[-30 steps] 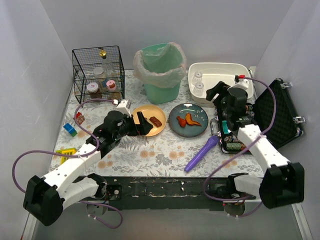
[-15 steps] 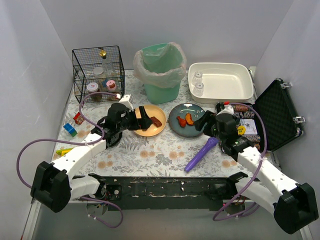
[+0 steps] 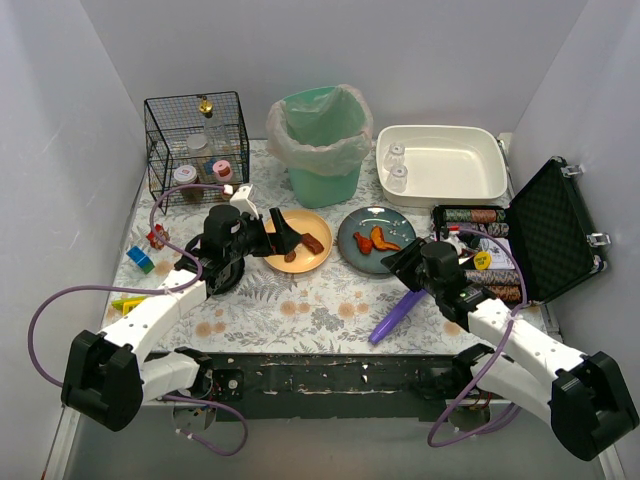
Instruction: Clear the kitchen counter
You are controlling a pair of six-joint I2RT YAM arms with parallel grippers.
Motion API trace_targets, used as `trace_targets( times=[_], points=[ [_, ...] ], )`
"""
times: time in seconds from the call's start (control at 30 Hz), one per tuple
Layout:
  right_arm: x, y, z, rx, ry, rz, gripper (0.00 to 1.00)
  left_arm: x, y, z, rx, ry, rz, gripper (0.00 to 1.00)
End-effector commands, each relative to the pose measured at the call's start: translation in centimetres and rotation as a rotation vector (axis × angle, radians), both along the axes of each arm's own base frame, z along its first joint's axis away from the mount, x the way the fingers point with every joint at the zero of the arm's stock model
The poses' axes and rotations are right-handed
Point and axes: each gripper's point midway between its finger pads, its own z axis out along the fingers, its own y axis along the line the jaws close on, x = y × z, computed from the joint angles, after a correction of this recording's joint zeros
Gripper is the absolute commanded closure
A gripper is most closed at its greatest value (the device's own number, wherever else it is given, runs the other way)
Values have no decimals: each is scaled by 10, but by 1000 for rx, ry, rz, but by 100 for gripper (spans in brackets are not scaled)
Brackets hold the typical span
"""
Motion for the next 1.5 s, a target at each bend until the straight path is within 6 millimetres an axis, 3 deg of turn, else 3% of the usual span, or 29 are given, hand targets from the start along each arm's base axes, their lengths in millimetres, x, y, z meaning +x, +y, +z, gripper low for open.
trace_targets(
  times=[0.0, 0.57, 0.73, 0.87, 1.03, 1.23, 1.37, 1.47],
  points=[
    [15, -4, 13, 110, -9, -155, 46, -3, -1, 16, -23, -48, -24, 2],
    [9, -4, -29, 135, 191, -261, 43, -11, -7, 22, -54, -62, -73, 2],
    [18, 27, -9, 88, 128, -125, 44, -7, -3, 18, -35, -42, -37, 2],
    [20, 69, -1, 74, 113, -36, 44, -2, 1, 15, -21, -32, -6, 2],
    [24, 120, -7, 153, 114, 30, 44, 1, 7, 13, -6, -28, 34, 2],
    [38, 165, -25, 198, 137, 61, 43, 3, 10, 15, -11, -31, 46, 2],
    [41, 182, -31, 202, 136, 69, 43, 3, 11, 16, -15, -34, 47, 2],
    [45, 182, -37, 181, 131, 46, 43, 3, 12, 19, -21, -38, 46, 2]
  ],
)
